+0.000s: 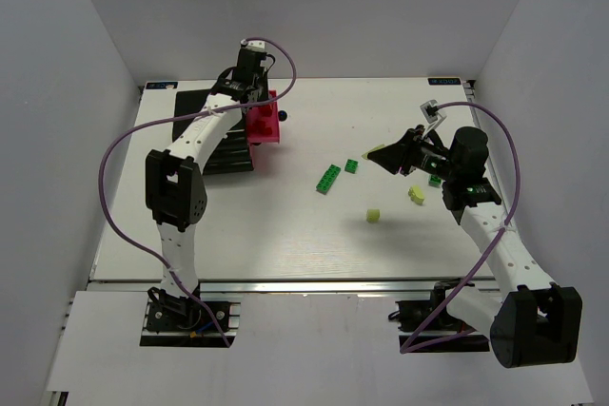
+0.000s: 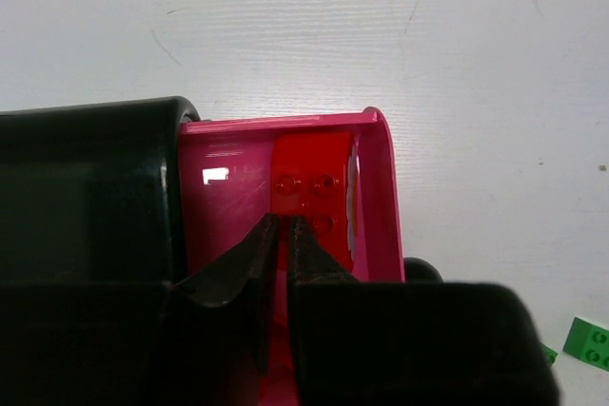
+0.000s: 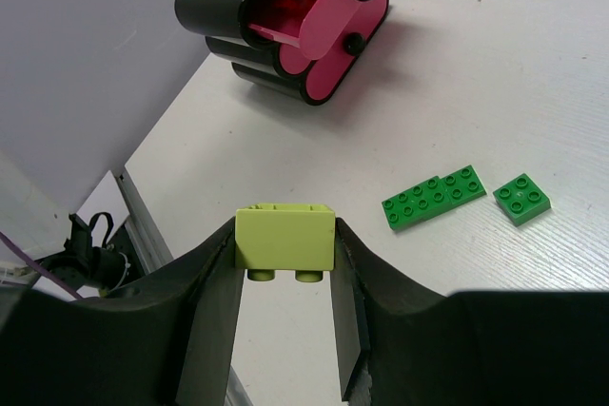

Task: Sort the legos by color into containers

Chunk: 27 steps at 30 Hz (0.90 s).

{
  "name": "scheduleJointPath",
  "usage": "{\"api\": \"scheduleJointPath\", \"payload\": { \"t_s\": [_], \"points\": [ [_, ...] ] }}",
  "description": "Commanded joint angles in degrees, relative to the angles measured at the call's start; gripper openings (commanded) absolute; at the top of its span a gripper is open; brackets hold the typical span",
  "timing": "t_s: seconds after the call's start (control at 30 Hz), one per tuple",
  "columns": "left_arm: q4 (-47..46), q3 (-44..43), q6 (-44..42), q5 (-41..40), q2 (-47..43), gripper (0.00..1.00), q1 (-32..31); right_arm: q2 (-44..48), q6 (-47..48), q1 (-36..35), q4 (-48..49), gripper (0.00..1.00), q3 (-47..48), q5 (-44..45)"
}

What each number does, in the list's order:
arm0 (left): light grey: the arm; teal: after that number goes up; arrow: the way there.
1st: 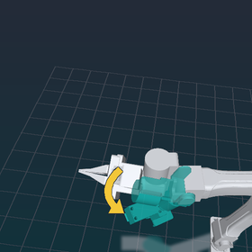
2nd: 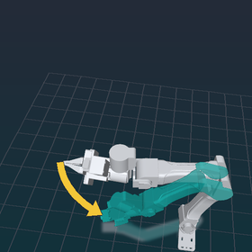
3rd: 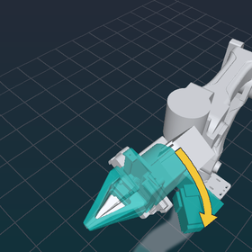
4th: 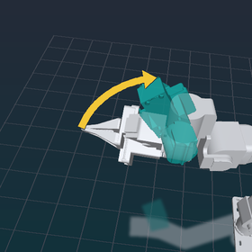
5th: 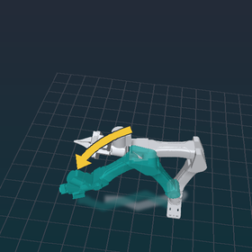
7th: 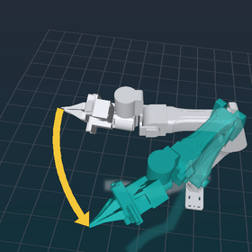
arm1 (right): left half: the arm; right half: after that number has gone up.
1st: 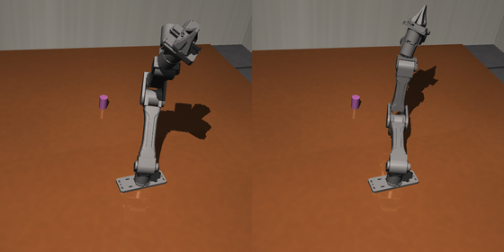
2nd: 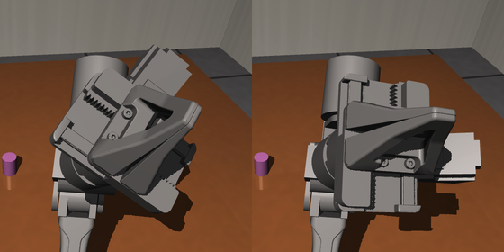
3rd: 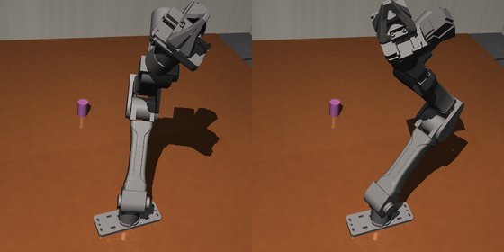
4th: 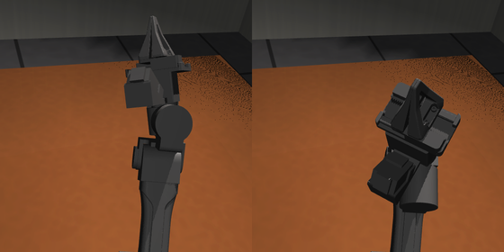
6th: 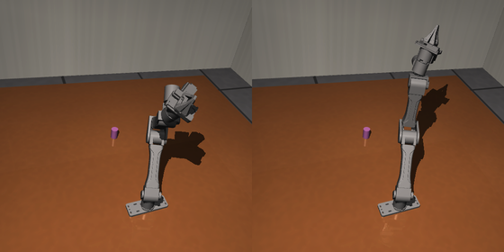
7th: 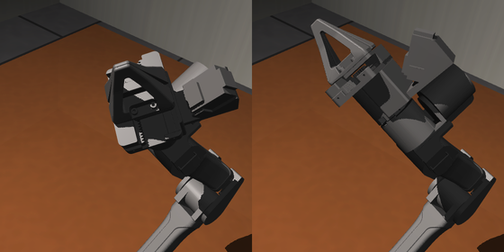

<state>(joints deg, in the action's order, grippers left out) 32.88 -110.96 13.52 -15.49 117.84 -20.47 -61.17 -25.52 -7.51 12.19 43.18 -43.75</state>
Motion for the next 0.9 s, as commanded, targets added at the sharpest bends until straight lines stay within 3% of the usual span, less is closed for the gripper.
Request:
{"api": "scheduleJointPath", "payload": {
  "t_s": [0.0,0.27,0.57,0.87],
  "points": [
    [1.9,-0.1,-1.7,-2.1,-4.5,0.10,-0.1,0.0,-0.3,0.3,2.2,0.00,0.0,-1.0],
    [2.3,3.1,-1.9,-3.1,-5.3,0.10,0.4,0.2,-0.4,0.3,2.3,0.00,0.0,-1.2],
    [3.9,-0.2,-2.0,-4.2,-5.2,0.10,0.4,0.1,-0.4,0.4,2.3,0.00,0.1,-1.2],
    [-2.6,0.8,0.4,3.3,-13.1,0.10,-0.2,0.0,-0.3,0.4,2.3,0.00,0.1,-1.5]
  ]
}}
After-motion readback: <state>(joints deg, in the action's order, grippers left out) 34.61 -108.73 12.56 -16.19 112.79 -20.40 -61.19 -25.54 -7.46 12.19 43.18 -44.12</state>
